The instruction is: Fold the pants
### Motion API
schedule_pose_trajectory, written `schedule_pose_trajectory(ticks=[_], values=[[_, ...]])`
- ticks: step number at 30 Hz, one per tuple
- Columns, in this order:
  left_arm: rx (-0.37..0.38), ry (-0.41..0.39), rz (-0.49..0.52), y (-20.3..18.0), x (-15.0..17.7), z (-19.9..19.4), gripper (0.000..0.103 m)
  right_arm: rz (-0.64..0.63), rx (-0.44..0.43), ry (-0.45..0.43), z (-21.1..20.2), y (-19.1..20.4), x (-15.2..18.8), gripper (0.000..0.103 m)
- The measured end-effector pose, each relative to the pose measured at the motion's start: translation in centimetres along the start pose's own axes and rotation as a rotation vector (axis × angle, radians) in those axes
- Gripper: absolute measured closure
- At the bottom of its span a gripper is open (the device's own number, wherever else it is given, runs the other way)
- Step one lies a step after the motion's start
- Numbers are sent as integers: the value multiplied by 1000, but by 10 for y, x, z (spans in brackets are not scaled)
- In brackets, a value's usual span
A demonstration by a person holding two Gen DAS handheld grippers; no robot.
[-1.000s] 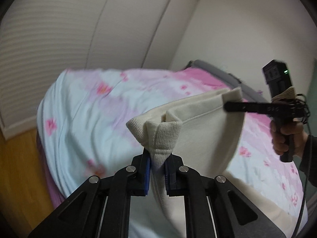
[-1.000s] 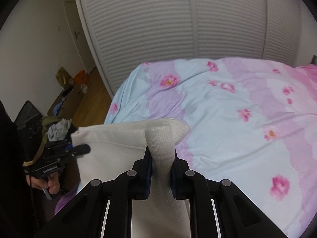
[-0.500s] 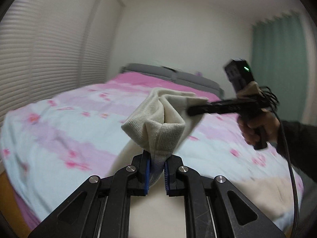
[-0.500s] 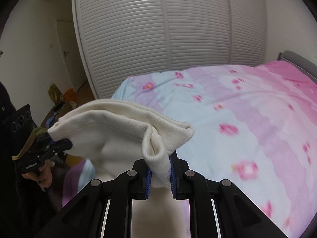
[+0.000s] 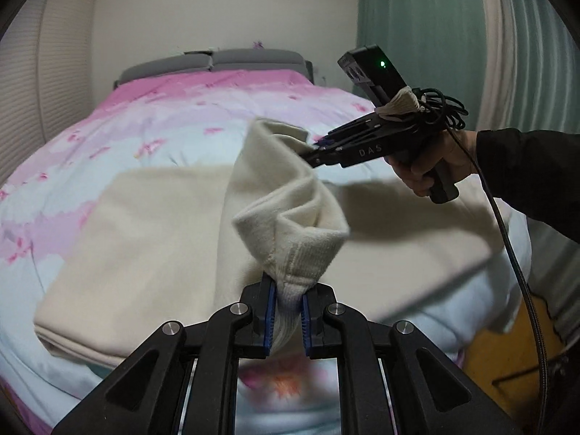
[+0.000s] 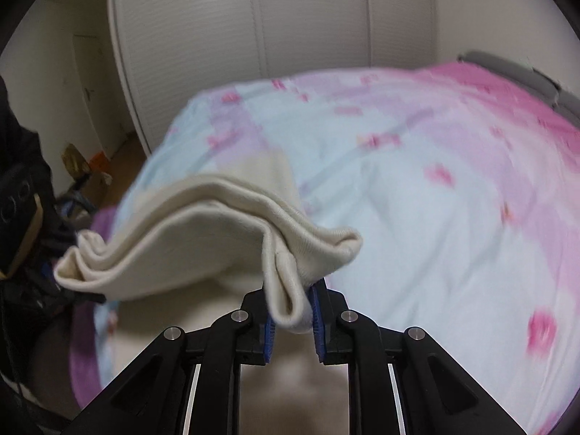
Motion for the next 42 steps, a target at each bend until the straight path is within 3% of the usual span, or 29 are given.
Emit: schedule_pose_trajectory(ticks=[2,4,5,7,8,10,13,16,19,22,25,30,32,33,35,36,37,39,42], values=[[9,20,22,-6,1,-1,86,17,29,20,2,-4,19,83],[22,37,23,-10,1,-4,83,19,81,40,0,-6,31,68],[22,42,21,-13,2,-5,77,25,117,52,-2,-7,37,64],[21,59,7,-11,1,-12,63,55,162,59,-11,-11,46,44],[22,62,-7,-5,0,-15,54,81,195,56,-18,-14,50,43],[19,66,-25,3,2,-24,48,132,237,31,-37,-16,59,43],[3,21,-18,11,3,-46,46,285,291,-9,-62,-17,71,38],[-1,-16,-24,27,0,-62,35,455,296,-74,-78,2,80,36],[-9,-34,-22,48,0,-71,33,690,243,-211,-86,26,88,29],[-24,-32,-5,73,-3,-66,30,930,252,-330,-79,39,97,19],[-15,4,-1,97,-8,-52,30,1084,230,-380,-62,41,107,19],[46,93,-7,135,-21,-13,29,1189,263,-339,-26,26,100,19],[84,120,2,145,-30,6,29,1213,277,-307,-15,15,94,19],[105,127,9,148,-33,14,29,1229,262,-302,-11,9,92,25],[142,143,25,154,-44,32,29,1238,179,-302,-2,-1,84,52],[156,148,27,155,-47,38,29,1241,153,-292,3,-3,82,76],[172,154,26,157,-52,46,29,1250,118,-273,9,-6,80,88],[189,175,24,160,-60,61,29,1238,133,-258,13,-7,76,89],[204,204,37,163,-64,82,29,1105,207,-305,-1,6,53,90]])
Point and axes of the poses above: each gripper's, at about its wrist camera, not at the fingertips, and z roughly the way its jaws point, y to its left, x to its underside, the point moved 3 cm from there along z, roughly the way its jaws point, and after that the axes turned 10 degrees about z, right-handed, at the moved point
